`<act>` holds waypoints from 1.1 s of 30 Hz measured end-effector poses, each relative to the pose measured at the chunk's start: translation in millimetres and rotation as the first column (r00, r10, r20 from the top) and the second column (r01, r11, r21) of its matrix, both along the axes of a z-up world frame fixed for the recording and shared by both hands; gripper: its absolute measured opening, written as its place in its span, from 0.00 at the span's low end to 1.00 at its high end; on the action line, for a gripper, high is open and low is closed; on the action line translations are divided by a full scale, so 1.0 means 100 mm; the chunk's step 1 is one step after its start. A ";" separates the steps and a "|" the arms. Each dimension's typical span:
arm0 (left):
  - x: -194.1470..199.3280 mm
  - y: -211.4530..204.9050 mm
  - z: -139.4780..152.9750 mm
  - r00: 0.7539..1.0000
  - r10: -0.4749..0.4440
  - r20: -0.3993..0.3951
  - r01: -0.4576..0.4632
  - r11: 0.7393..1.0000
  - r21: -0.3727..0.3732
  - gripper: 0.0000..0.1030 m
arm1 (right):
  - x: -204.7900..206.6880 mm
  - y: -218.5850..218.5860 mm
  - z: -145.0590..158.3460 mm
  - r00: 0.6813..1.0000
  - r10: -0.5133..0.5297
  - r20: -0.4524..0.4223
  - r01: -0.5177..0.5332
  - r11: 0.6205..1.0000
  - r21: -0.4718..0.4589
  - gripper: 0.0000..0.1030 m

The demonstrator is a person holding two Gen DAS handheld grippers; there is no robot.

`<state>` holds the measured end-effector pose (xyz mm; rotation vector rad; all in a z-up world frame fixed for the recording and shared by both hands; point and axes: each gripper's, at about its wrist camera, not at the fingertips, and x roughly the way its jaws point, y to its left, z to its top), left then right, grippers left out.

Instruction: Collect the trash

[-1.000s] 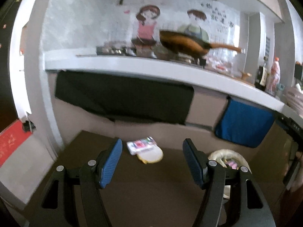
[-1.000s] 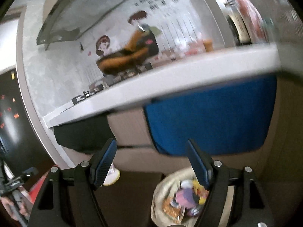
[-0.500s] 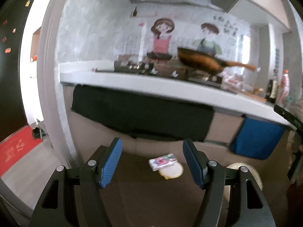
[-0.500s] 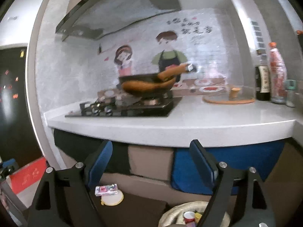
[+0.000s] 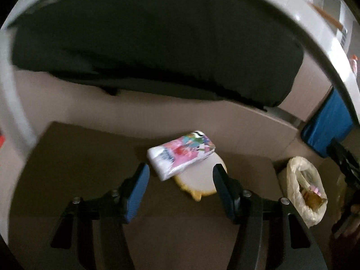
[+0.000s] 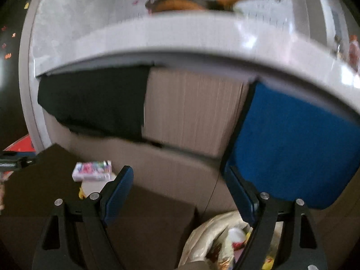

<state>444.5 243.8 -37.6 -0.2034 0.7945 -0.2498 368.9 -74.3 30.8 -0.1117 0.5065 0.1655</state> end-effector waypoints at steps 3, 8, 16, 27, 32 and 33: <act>0.42 -0.11 -0.14 0.998 -0.066 -0.004 0.066 0.998 0.012 0.57 | 0.08 -0.17 -0.21 0.995 0.053 -0.083 -0.045 0.994 0.097 0.77; 0.96 -0.12 -0.47 0.986 -0.131 -0.100 0.130 0.991 -0.019 0.56 | 0.08 -0.20 -0.41 0.988 0.096 -0.124 -0.085 0.992 0.093 0.77; 0.74 -0.18 -0.69 0.940 -0.289 -0.179 0.292 0.956 -0.011 0.54 | 0.21 -0.23 -0.62 0.971 0.157 -0.183 -0.129 0.979 0.156 0.77; 0.49 -0.02 -0.63 0.979 -0.033 -0.199 0.004 0.989 -0.147 0.44 | 0.32 0.25 -0.79 0.937 0.226 -0.268 -0.180 0.966 0.185 0.77; -0.18 0.15 -0.50 0.990 0.061 -0.128 -0.065 0.998 -0.027 0.44 | 0.72 0.76 -0.95 0.859 0.337 -0.384 -0.243 0.931 0.273 0.64; -0.33 0.19 -0.47 0.991 0.083 -0.108 -0.083 0.997 0.003 0.44 | 0.82 0.88 -1.00 0.851 0.338 -0.401 -0.239 0.930 0.279 0.54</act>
